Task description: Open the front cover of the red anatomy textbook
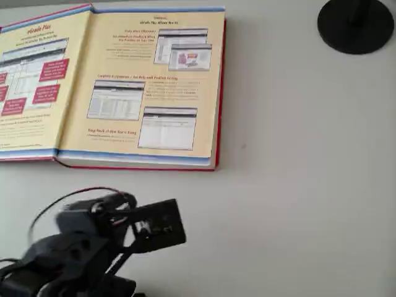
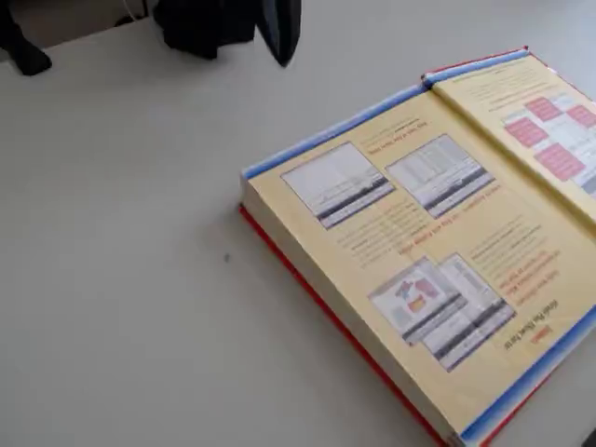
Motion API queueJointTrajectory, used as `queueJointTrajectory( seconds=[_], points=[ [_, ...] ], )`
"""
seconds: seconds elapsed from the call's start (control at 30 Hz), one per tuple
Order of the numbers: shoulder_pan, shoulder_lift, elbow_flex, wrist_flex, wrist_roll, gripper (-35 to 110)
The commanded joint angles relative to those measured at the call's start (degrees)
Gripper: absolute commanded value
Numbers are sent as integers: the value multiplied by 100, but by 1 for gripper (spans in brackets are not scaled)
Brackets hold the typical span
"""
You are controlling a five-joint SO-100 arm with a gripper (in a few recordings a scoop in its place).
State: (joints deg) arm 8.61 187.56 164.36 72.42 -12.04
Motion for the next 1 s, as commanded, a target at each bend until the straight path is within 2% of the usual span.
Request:
queueJointTrajectory(
  seconds=[0.0,0.97],
  points=[
    [-141,79,606,-158,105,0],
    [-35,79,659,-193,272,0]
  ],
)
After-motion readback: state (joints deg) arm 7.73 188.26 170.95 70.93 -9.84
